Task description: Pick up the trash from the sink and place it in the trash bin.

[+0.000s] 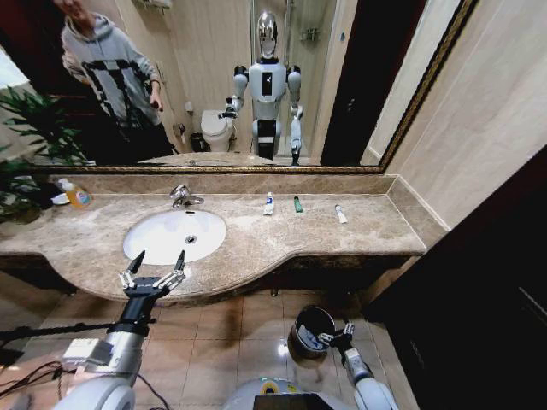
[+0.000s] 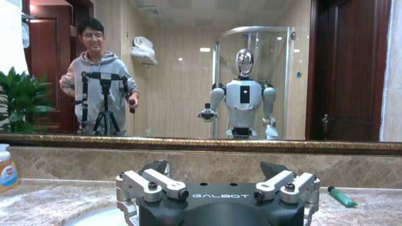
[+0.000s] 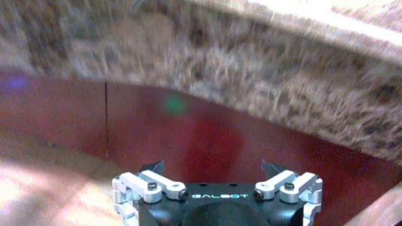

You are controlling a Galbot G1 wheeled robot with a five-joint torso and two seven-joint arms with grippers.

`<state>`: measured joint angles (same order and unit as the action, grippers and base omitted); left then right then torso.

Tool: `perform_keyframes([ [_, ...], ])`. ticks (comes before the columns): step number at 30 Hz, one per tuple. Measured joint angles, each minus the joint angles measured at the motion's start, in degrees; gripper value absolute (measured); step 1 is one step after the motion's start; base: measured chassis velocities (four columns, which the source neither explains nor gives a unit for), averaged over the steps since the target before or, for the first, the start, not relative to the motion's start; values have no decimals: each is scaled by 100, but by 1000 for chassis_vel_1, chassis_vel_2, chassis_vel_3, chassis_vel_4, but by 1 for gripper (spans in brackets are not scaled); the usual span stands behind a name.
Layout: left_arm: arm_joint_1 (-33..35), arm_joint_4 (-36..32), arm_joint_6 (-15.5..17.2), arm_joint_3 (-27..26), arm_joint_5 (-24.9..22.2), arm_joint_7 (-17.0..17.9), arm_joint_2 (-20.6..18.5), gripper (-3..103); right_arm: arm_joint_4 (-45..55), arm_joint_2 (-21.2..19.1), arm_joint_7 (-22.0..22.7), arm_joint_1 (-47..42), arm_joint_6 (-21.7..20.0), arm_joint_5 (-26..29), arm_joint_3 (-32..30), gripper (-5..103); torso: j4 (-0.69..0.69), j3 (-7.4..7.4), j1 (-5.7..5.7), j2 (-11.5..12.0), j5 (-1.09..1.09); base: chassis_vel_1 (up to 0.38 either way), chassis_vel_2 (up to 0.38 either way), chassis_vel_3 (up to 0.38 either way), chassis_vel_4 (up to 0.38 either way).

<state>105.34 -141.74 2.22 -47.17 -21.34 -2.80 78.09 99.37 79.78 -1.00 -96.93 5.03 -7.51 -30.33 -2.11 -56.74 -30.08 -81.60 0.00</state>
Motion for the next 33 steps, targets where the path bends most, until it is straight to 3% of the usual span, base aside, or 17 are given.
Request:
perform_keyframes([
  [8, 0, 0, 0, -1, 0, 0, 0, 100, 1916, 86, -235, -839, -260, 258, -75, 100, 0, 0, 0, 0, -1, 0, 0, 0, 0],
  [15, 0, 0, 0, -1, 0, 0, 0, 100, 2804, -19, -349, -466, -851, 644, 56, 100, 1, 0, 0, 0, -1, 0, 0, 0, 0],
  [18, 0, 0, 0, -1, 0, 1, 0, 100, 2853, -280, -448, -35, -945, 1013, 13, 100, 1, -1, 0, 0, 0, 0, 0, 0, 0],
  [20, 0, 0, 0, 0, 0, 0, 0, 100, 2799, -684, -486, 578, -1226, 1683, -112, 100, -1, -1, -1, 0, 0, 0, 0, 0, 0],
  [23, 0, 0, 0, 0, 0, 0, 0, 100, 2729, -808, -426, 1000, -1484, 2148, -130, 100, -1, -1, -2, 0, 1, 0, 0, 0, 0],
  [24, 0, 0, 0, 0, 0, 0, 0, 100, 2503, -840, -353, 1520, -1654, 2390, -87, 100, 0, -1, -2, 0, 1, 0, 0, 0, 0],
  [33, 0, 0, 0, -1, 0, 1, 0, 100, 1708, -896, -211, 2581, -1751, 2577, 144, 100, 1, -1, -1, 0, 0, 0, 0, 0, 0],
])
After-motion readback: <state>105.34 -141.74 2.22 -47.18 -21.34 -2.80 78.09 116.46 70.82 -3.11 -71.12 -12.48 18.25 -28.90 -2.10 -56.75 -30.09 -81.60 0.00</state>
